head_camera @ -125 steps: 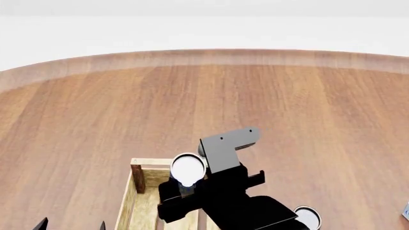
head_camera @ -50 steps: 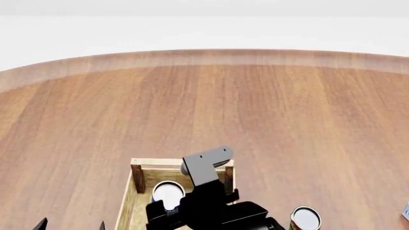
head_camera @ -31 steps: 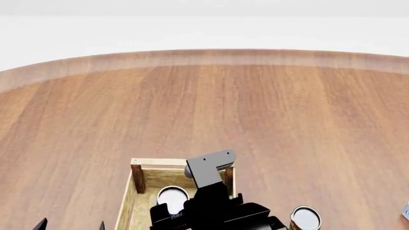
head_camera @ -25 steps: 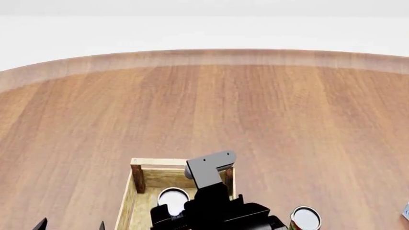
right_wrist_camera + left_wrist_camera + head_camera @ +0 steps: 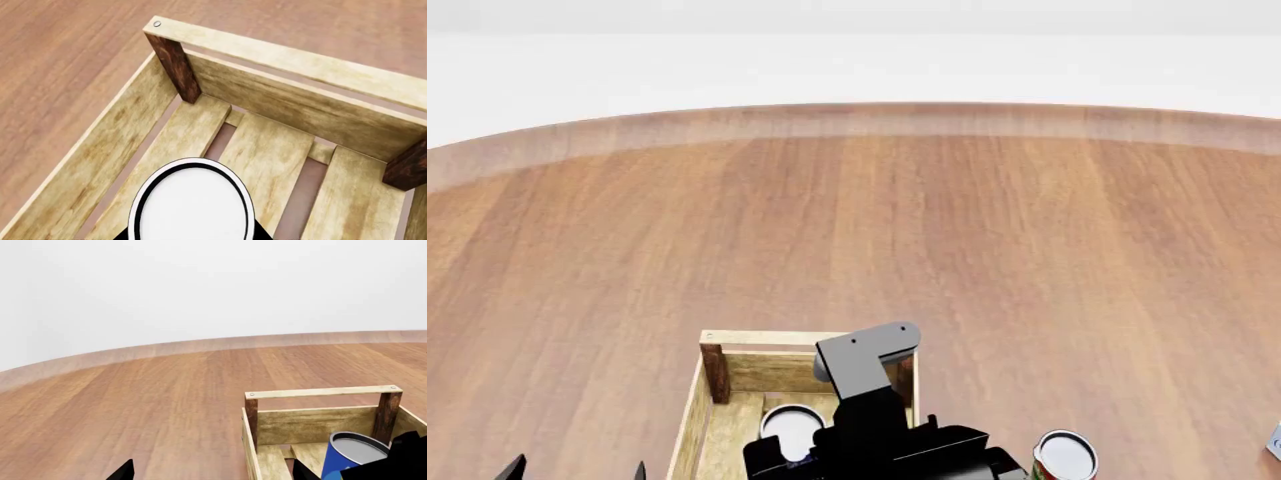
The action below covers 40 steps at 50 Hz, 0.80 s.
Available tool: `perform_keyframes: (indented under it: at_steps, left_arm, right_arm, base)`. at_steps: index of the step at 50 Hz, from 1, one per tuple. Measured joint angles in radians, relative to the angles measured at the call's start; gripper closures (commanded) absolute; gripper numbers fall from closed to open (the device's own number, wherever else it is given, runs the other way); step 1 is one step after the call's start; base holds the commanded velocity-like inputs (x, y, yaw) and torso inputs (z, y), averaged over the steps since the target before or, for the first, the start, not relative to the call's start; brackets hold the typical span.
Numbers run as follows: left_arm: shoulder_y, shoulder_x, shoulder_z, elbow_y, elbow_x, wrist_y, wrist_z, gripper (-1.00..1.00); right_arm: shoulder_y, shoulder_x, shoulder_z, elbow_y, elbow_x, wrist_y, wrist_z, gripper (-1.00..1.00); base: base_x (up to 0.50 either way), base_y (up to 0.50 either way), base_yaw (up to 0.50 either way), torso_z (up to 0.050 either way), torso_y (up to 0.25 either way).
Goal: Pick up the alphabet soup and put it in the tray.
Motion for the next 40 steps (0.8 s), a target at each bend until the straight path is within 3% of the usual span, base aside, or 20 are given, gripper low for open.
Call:
perform_keyframes:
  at_steps: [16, 17, 40]
  left_arm:
    - [0.000, -0.002, 0.004, 0.001, -0.001, 0.001, -0.003, -1.00]
    - [0.000, -0.003, 0.004, 0.001, -0.001, 0.001, -0.003, -1.00]
    - [-0.004, -0.005, 0.009, -0.004, -0.004, 0.004, -0.006, -1.00]
  right_arm:
    - [-0.001, 0.000, -0.009, -0.001, 0.005, 0.002, 0.002, 1.00]
    - [-0.001, 0.000, -0.009, -0.001, 0.005, 0.002, 0.002, -1.00]
    - [0.005, -0.002, 0.011, -0.024, -0.025, -0.004, 0.020, -1.00]
  base:
    - [0.00, 0.00, 0.00, 0.000, 0.001]
    - [0.00, 0.00, 0.00, 0.000, 0.000]
    - [0.00, 0.00, 0.00, 0.000, 0.000]
